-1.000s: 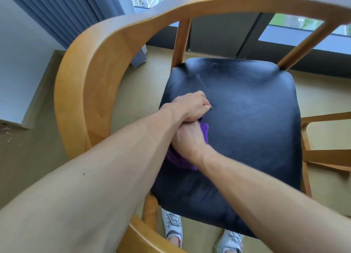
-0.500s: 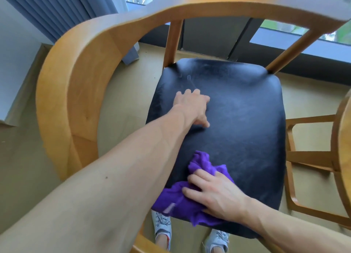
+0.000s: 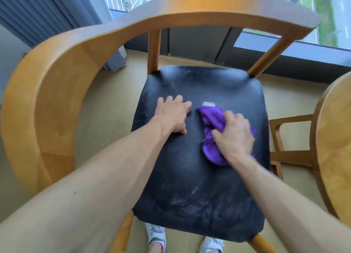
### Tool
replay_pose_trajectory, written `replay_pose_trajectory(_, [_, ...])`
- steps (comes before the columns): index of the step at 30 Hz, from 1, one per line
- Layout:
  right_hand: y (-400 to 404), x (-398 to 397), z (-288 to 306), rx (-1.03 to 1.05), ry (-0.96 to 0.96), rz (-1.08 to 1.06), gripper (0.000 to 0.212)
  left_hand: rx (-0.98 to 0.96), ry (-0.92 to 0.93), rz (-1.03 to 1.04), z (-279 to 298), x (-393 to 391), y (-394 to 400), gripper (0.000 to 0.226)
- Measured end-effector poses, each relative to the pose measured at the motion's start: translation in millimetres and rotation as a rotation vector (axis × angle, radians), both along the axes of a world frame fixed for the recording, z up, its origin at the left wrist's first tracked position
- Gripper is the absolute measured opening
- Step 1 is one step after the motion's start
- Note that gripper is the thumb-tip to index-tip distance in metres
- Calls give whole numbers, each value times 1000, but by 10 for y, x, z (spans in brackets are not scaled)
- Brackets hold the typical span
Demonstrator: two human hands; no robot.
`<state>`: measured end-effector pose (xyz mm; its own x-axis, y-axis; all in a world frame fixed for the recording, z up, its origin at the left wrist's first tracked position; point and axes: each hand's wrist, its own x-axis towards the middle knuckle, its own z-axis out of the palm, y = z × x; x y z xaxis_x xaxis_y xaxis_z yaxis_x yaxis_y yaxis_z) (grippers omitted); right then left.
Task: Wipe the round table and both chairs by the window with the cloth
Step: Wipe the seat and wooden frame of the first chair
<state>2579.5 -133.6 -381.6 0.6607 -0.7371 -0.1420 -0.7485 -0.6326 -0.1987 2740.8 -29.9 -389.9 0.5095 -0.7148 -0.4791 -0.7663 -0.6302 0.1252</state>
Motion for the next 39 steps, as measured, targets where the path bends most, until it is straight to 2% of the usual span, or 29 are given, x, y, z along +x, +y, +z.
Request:
replay_pose_trajectory(2, [529, 85, 0, 43, -29, 55, 41, -30, 88, 36, 41, 123, -11, 29])
replay_pose_trajectory(6, [1426, -60, 37, 164, -46, 471, 48, -18, 244, 53, 72, 310, -42, 38])
replay_pose_trajectory(8, [1480, -202, 31, 208, -23, 728, 49, -21, 239, 38, 51, 313, -45, 41])
replay_pose_trajectory(10, [1235, -292, 35, 194, -9, 816, 50, -26, 204, 14, 32, 287, -58, 40])
replay_pose_trajectory(13, [536, -322, 21, 44, 32, 621, 46, -42, 215, 15, 38, 317, -79, 39])
replay_pose_trajectory(15, [-30, -303, 16, -64, 120, 357, 45, -56, 262, 22, 24, 381, -96, 39])
replay_pose_trajectory(17, [-454, -246, 15, -84, 156, 91, 41, -68, 311, 24, -3, 429, -91, 37])
replay_pose_trajectory(19, [-581, -126, 9, -50, 126, -145, 38, -81, 348, 22, -43, 454, -79, 38])
replay_pose_trajectory(21, [-377, 81, -6, -22, 92, -237, 40, -82, 352, 13, -62, 472, -62, 42])
replay_pose_trajectory(25, [573, 477, -2, 26, 46, -115, 47, -39, 389, -30, -57, 543, -124, 31])
replay_pose_trajectory(28, [1191, 593, 16, 129, 3, 30, 43, -26, 481, -62, -35, 626, -142, 28])
replay_pose_trajectory(31, [1347, 478, 0, 208, -20, 255, 40, -41, 543, -24, -27, 658, -124, 45])
replay_pose_trajectory(34, [1018, 335, 4, 187, -8, 495, 42, -34, 501, -5, -56, 634, -145, 44])
replay_pose_trajectory(36, [532, 235, -3, 89, 34, 456, 42, -21, 491, 13, -69, 620, -170, 41])
replay_pose_trajectory(39, [-382, 117, 57, 72, 84, 112, 40, -25, 491, 75, -58, 608, -155, 38])
